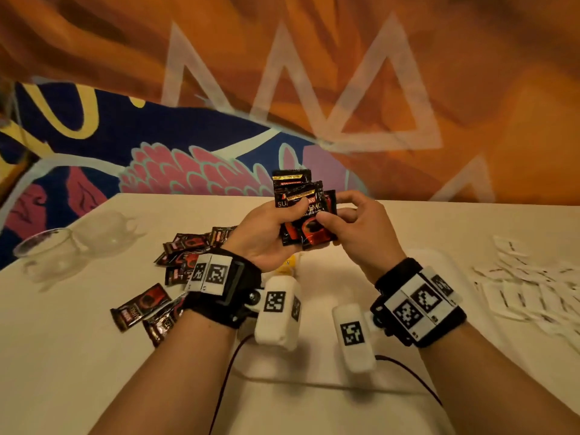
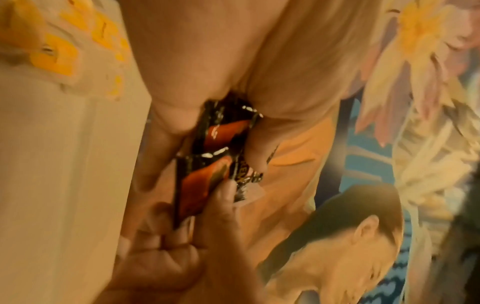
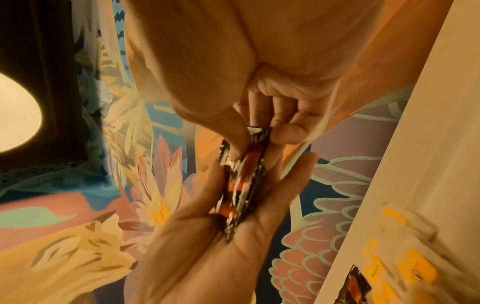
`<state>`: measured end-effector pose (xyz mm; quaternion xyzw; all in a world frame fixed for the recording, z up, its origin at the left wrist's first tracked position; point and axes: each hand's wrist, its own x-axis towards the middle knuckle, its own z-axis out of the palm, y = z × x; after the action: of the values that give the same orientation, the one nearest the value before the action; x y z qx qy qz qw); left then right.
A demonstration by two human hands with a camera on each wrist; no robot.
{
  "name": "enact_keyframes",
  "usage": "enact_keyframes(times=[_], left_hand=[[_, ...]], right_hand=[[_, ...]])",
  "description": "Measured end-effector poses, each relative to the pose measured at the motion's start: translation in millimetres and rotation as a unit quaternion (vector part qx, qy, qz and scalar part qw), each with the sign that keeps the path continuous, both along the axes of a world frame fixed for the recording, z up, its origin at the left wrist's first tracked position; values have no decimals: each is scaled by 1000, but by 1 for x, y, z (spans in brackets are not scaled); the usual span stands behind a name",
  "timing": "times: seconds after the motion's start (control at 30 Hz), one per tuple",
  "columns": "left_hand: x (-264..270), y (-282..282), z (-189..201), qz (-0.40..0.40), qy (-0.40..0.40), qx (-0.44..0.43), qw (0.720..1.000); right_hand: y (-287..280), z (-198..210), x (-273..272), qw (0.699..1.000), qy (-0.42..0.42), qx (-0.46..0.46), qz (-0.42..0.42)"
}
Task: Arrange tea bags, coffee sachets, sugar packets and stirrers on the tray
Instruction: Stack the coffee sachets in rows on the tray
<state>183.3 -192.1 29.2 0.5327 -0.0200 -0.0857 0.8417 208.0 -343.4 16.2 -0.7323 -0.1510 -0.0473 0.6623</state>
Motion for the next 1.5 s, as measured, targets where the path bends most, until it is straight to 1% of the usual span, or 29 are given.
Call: enact_keyframes(times=[0.1,0.17,0.3,0.37,0.47,0.57,0.6,0.63,0.7,0.77,0.87,0.97,1.07,1.17,1.33,1.43,1.5], left_hand=[[7,-9,-4,58,-19,24,998],[8,-12,-9,72,-15,43,996],[7,-3,-18,41,23,31,998],[7,2,-22,53,22,20,998],[9,10,-28,128,9,19,992],[12,26,-34,211,-1,-25,977],[12,31,-36,231,-5,-41,972],[12,36,-37,247,-12,-55,967],[10,41,-39,265,-27,-70,961],[10,43,-41,272,-34,-74,959],[11,44,-41,269,-32,-84,959],[11,43,-41,263,-25,-95,960],[13,40,-42,253,-22,-99,962],[13,39,-42,245,-23,-101,964],[14,38,-44,238,-15,-93,967],[14,39,-47,233,-1,-78,969],[14,38,-48,231,3,-63,971]], right_hand=[[-2,-5,1,998,-23,-13,-60],[-3,-11,4,996,-23,-26,-82],[-5,-22,7,997,4,-34,-73],[-7,-25,12,998,26,-25,-57],[-11,-29,26,996,66,-13,-50],[-14,-37,48,991,122,1,-60],[-14,-41,56,988,136,-13,-66],[-14,-46,64,985,146,-48,-76],[-11,-56,76,972,168,-143,-85],[-5,-62,84,957,184,-212,-72],[5,-63,93,932,163,-314,-77],[13,-61,97,913,152,-367,-94],[18,-64,99,903,164,-386,-94],[19,-64,101,901,178,-386,-92],[18,-61,98,893,165,-408,-90],[15,-57,94,894,158,-411,-85],[14,-51,91,907,142,-388,-84]])
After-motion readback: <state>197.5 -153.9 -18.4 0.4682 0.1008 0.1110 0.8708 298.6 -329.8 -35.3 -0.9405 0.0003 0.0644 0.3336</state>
